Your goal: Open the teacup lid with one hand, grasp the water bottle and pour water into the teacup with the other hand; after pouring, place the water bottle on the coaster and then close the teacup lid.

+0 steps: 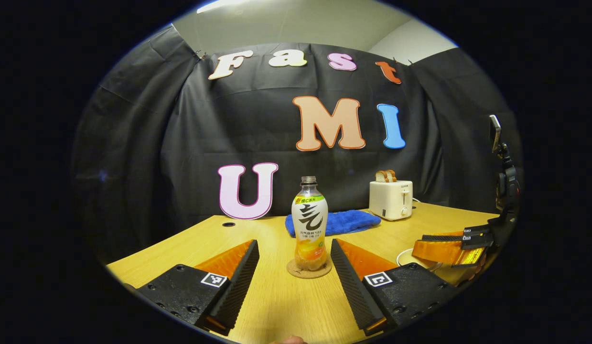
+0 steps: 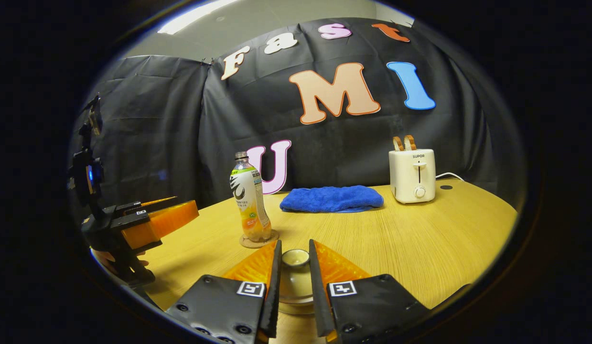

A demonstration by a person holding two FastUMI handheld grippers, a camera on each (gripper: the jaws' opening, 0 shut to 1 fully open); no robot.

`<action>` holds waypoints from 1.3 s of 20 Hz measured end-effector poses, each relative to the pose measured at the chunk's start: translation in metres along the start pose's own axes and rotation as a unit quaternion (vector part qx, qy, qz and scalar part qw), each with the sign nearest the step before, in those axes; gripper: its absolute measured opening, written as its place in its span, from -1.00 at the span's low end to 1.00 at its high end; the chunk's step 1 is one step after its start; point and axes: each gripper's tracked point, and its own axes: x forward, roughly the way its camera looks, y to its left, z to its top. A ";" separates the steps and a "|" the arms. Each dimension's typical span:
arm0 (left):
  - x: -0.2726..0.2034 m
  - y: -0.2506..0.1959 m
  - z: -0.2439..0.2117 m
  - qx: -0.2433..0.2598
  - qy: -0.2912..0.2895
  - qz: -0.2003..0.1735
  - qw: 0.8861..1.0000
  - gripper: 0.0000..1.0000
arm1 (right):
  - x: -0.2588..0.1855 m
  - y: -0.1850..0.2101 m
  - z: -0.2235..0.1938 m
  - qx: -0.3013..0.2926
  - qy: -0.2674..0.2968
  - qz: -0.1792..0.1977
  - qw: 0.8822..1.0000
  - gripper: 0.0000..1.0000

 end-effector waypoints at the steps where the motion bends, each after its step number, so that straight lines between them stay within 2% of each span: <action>1: 0.000 0.000 -0.001 -0.001 0.000 0.000 1.000 0.77 | -0.001 -0.001 0.001 0.000 0.000 0.000 1.000 -0.33; 6: -0.003 0.000 0.000 0.000 0.001 0.001 1.000 0.77 | -0.006 -0.003 0.002 -0.008 -0.004 -0.005 1.000 -0.30; 7: -0.004 0.000 0.001 0.000 -0.001 0.001 1.000 0.77 | -0.007 -0.004 0.003 -0.010 -0.007 -0.007 1.000 -0.24; 13: -0.010 -0.005 -0.001 0.000 0.000 -0.005 1.000 0.77 | -0.026 -0.013 0.018 -0.014 -0.040 -0.014 0.999 0.63; 20: -0.025 -0.009 -0.023 0.001 0.019 -0.011 1.000 0.77 | -0.053 -0.034 0.030 -0.033 -0.075 -0.034 0.996 0.72; 24: -0.029 -0.008 -0.032 -0.003 0.028 -0.011 1.000 0.77 | -0.059 -0.038 0.027 -0.039 -0.076 -0.043 0.995 0.67; 26: -0.031 -0.007 -0.031 -0.004 0.022 -0.009 1.000 0.77 | -0.059 -0.038 0.023 -0.046 -0.070 -0.044 0.995 0.72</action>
